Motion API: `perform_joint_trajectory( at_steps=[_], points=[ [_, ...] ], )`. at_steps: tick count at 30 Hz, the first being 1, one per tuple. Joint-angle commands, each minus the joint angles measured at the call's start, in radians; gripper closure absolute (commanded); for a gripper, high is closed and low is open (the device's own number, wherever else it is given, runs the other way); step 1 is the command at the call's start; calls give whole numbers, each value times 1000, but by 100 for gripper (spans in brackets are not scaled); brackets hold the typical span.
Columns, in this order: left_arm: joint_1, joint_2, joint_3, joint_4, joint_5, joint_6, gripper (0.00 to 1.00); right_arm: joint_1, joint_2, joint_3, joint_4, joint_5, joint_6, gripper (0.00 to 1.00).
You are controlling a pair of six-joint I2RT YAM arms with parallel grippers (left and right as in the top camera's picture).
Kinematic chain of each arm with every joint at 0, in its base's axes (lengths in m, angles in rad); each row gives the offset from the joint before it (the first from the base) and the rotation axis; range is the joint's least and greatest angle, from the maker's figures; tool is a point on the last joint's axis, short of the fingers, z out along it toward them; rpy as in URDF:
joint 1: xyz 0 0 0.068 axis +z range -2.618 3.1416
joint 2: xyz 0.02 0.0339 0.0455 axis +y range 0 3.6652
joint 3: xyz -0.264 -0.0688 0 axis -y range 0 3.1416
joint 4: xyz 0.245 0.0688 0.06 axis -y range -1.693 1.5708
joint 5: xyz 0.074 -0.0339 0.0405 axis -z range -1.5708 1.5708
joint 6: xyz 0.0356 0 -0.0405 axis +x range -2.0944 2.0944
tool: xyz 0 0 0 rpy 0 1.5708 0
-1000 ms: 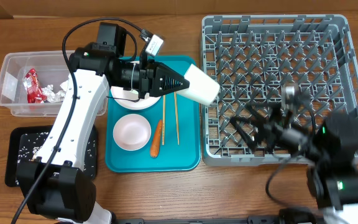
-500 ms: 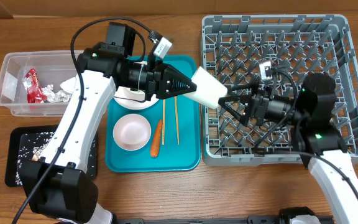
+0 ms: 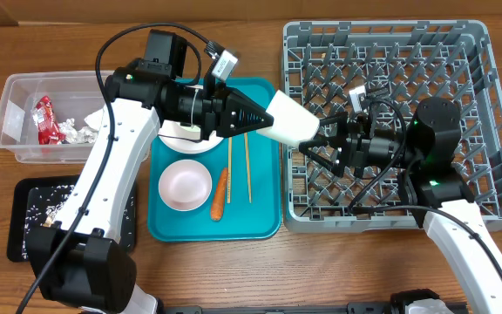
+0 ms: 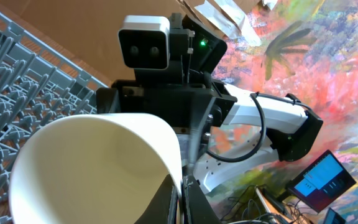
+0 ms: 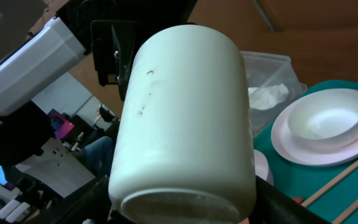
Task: Sort waste into correct bins and load items into the dishwasher
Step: 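Reach the right gripper to the white cup and grasp it, then release the cup from the left gripper and pull the right gripper away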
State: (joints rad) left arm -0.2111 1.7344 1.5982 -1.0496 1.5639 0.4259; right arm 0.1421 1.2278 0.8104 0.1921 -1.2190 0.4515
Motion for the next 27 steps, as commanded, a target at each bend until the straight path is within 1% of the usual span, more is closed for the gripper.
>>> perform_joint_trajectory(
  at_steps=[1, 5, 6, 8, 13, 16, 18, 19, 21, 22, 24, 25, 26, 27],
  points=[
    [-6, 9, 2, 3, 4, 8, 96, 45, -14, 25, 51, -64, -10, 32],
    [-6, 9, 2, 7, 4, 8, 96, 61, -14, 25, 67, -47, -10, 30],
    [-6, 9, 2, 7, 3, 8, 96, 62, -14, 25, 76, -47, -10, 28],
    [-6, 9, 2, 7, 3, 8, 96, 68, -14, 25, 92, -47, -9, 27],
    [-6, 9, 2, 6, -3, 8, 96, 74, -14, 25, 96, -37, -10, 27],
    [-6, 9, 2, 7, -4, 8, 96, 74, -14, 25, 100, -31, -10, 33],
    [-6, 9, 2, 7, -5, 8, 96, 74, -14, 25, 105, -32, -10, 40],
    [-6, 9, 2, 7, -6, 8, 96, 74, -14, 25, 113, -32, -10, 46],
    [-6, 9, 2, 6, -20, 7, 96, 74, -14, 25, 132, -32, -10, 56],
    [-6, 9, 2, 6, -31, 7, 96, 74, -14, 25, 140, -31, -10, 58],
    [-6, 9, 2, 3, -48, 6, 96, 74, -14, 25, 145, -31, -10, 59],
    [-6, 9, 2, 3, -49, 3, 93, 74, -14, 25, 144, -31, -10, 59],
    [-6, 9, 2, 3, -48, 3, 83, 74, -14, 25, 142, -32, -9, 58],
    [-6, 9, 2, 5, -48, 3, 76, 74, -14, 25, 143, -31, -9, 58]
  ],
)
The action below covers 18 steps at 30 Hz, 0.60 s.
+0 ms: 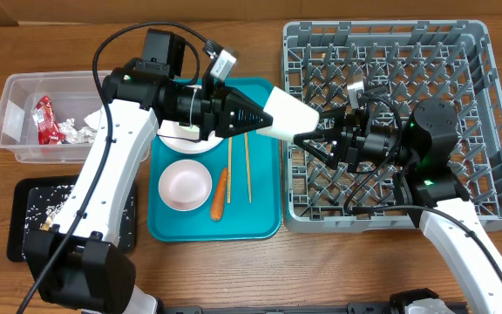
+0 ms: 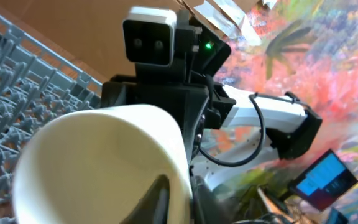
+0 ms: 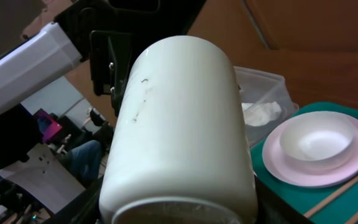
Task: Sort waste into correct bins and load items into the dishwasher
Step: 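Release the cup from the left gripper and pull the right gripper away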
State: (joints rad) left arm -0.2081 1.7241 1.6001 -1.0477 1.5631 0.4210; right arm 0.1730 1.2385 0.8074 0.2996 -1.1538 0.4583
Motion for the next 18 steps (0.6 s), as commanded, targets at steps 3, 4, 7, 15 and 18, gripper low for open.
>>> perform_joint_trajectory(
  at_steps=[3, 4, 7, 15, 18],
  points=[
    [-3, 19, 0, 8, -48, 8, 66, 38, -24, 28, 35, -97, -16, 58],
    [0, 19, 0, 10, -48, 8, 61, 33, -24, 28, 35, -97, -16, 59],
    [14, 19, 0, 18, -53, 8, 57, 20, -24, 28, 35, -96, -16, 59],
    [76, 19, 0, 35, -55, 0, 53, -21, -24, 28, -48, 18, -21, 58],
    [92, 19, 0, 33, -55, -3, 54, -55, -24, 28, -108, 78, -27, 61]
  ],
)
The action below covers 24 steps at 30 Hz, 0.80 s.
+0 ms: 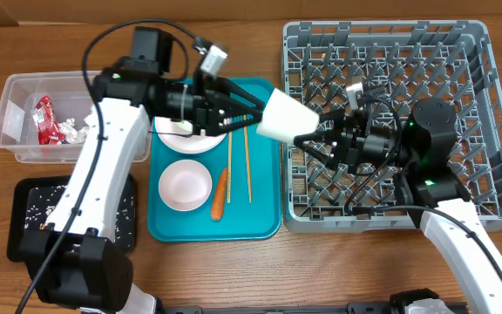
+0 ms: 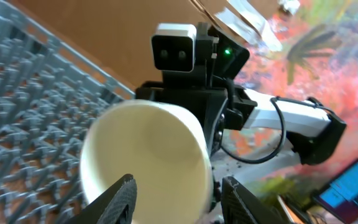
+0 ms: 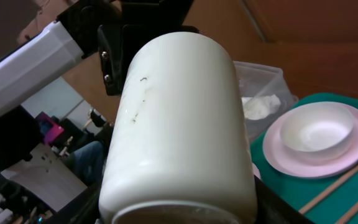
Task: Sort waste into correct bins and load items into the dishwasher
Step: 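Release the cup from the left gripper and pull the right gripper away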
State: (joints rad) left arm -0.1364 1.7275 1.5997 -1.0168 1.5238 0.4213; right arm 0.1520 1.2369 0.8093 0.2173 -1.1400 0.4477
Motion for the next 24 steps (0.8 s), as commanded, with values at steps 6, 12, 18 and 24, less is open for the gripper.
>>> perform_joint_trajectory(
  at_steps=[6, 12, 18, 24],
  points=[
    [23, 16, 0, 0, -80, -27, 53, -131, -23, 26, -275, 299, -130, 62],
    [23, 16, 0, 0, -122, -41, 53, -209, -24, 45, -399, 386, -142, 64],
    [23, 16, 0, 0, -131, -42, 54, -238, -24, 210, -692, 540, -248, 66],
    [23, 16, 0, 0, -215, -71, 55, -232, -24, 463, -1072, 747, -299, 67]
  ],
)
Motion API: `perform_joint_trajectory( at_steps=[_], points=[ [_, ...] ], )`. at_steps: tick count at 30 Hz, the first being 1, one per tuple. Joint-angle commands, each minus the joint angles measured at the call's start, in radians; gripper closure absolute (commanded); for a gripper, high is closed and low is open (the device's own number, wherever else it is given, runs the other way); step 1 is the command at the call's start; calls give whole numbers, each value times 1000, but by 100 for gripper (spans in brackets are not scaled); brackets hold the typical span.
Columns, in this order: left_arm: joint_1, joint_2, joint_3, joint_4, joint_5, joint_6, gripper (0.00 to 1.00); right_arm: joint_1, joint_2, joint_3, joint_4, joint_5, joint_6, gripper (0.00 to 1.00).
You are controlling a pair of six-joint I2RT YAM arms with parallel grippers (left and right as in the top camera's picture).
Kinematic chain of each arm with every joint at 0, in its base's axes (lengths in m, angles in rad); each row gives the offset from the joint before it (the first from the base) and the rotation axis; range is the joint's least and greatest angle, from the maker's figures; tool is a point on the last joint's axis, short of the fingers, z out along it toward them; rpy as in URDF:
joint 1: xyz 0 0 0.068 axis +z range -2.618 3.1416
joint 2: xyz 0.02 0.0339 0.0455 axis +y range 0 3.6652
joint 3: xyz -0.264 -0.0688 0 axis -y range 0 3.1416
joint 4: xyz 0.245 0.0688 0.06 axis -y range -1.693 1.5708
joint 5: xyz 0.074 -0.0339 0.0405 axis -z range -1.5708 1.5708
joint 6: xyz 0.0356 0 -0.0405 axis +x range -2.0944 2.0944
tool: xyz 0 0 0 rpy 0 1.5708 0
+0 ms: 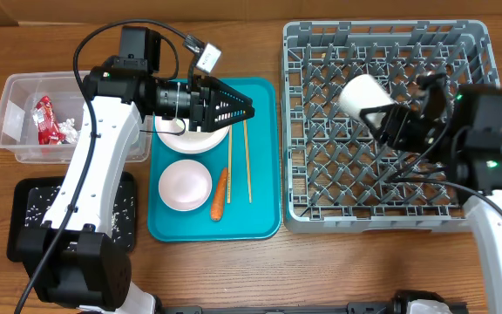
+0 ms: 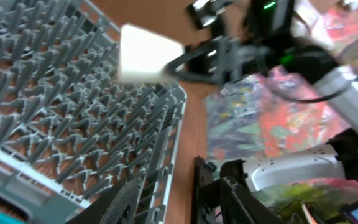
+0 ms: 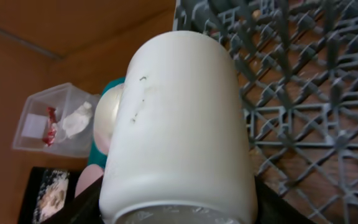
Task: Sort waste into correct bins and load items into the dishwasher
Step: 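Release the cup from the left gripper and pull the right gripper away, then lower the white cup upside down into the dish rack with the right gripper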
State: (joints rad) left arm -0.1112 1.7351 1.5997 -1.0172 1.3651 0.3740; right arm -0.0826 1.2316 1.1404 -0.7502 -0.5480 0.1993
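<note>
A white cup (image 1: 362,94) hangs on its side over the upper middle of the grey dishwasher rack (image 1: 486,205), with my right gripper (image 1: 375,115) shut on its base end. The right wrist view is filled by the cup (image 3: 179,118), dark fingers (image 3: 73,205) at both sides, rack grid behind. My left gripper (image 1: 244,105) stands open and holds nothing over the teal tray (image 1: 264,222), pointing right. In the left wrist view the cup (image 2: 145,56) shows far off above the rack (image 2: 55,112).
The teal tray carries a white plate with a bowl (image 1: 186,135), a pink bowl (image 1: 185,184), a carrot (image 1: 220,194) and chopsticks (image 1: 246,161). A clear bin with wrappers (image 1: 46,118) sits at the left, a black tray (image 1: 33,218) below it.
My right gripper has moved right with the cup, from the tray's right edge to over the rack. The left gripper, open, has drawn back left over the tray.
First my left gripper was shut on the cup's rim over the tray's right edge, the right fingers around its base. Both stayed at the cup. Then the left gripper stood open off the rim. Now the right gripper alone holds the cup over the rack.
</note>
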Motion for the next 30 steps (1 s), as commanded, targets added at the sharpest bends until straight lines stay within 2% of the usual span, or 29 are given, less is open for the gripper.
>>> perform_joint_trajectory(
  at_steps=[1, 6, 10, 17, 22, 30],
  points=[
    [-2, 8, 0, 0, -64, -24, 57, 3, -18, 166, -159, 178, -51, 67],
    [-2, 8, 0, 1, -117, -41, 59, 3, -19, 263, -369, 262, -51, 68],
    [-2, 8, 0, 1, -269, -126, 59, 3, -18, 264, -468, 282, -51, 69],
    [-2, 8, 0, 1, -328, -139, 59, 18, -18, 264, -540, 332, -50, 71],
    [-2, 8, 0, 0, -330, -139, 58, 100, -17, 264, -586, 348, -42, 71],
    [-3, 8, 0, -19, -332, -139, 57, 235, 6, 244, -623, 554, 40, 71]
  ],
)
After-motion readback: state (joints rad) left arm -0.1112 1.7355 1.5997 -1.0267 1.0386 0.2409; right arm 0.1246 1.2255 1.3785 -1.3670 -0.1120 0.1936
